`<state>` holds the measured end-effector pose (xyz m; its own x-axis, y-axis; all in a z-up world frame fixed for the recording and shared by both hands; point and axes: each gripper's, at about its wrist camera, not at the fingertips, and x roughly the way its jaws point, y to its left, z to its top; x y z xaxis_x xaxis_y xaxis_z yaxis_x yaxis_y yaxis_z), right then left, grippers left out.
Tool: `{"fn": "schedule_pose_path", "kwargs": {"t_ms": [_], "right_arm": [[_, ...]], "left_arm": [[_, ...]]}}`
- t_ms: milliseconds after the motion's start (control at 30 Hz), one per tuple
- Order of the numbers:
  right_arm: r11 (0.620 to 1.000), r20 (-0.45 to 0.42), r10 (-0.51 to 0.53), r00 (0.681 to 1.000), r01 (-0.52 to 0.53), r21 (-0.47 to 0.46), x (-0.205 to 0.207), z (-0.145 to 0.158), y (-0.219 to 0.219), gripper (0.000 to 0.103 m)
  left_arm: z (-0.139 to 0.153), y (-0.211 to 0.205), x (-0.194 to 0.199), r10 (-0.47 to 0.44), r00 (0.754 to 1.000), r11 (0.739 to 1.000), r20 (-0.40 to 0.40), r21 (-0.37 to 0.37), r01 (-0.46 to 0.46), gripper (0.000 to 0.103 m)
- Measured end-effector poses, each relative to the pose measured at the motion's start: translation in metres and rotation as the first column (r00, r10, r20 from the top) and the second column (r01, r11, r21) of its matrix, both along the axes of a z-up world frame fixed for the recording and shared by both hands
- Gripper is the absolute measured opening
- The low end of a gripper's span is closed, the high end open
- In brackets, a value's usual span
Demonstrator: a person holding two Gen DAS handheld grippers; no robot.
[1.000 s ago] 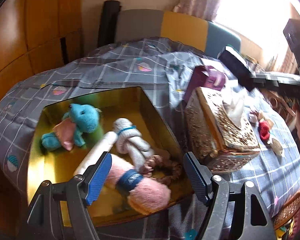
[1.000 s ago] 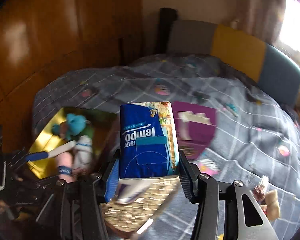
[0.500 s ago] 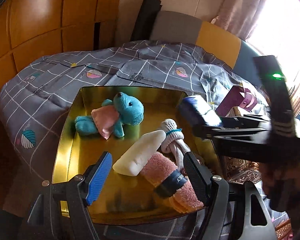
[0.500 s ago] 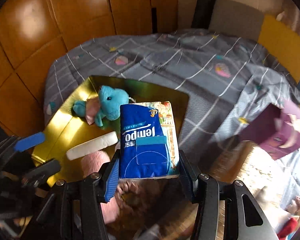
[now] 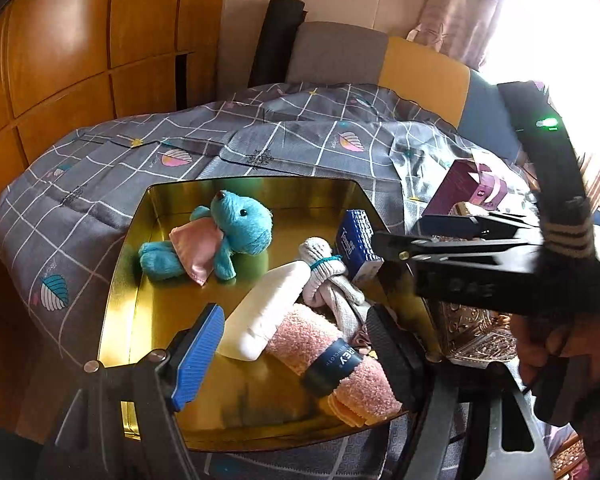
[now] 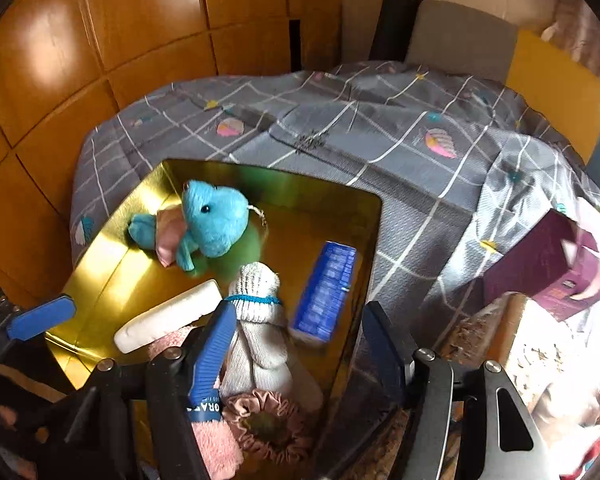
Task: Organize soft objects
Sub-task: 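Carry the Tempo tissue pack into the gold tray and open the right gripper, then move both grippers back toward the remaining items on the bed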
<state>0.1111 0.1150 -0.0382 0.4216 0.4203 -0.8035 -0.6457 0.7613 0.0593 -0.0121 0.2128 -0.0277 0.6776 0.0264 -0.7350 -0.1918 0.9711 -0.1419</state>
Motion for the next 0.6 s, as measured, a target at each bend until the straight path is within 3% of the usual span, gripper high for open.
{"fn": "schedule_pose_path", "kwargs": {"t_ms": [600], "right_arm": [[0.986, 0.190, -0.146, 0.971, 0.126, 0.109, -0.044, 0.051, -0.097, 0.075]], "left_arm": [[0.020, -0.031, -0.005, -0.078, 0.996, 0.996, 0.042, 0.050, 0.076, 0.075]]}}
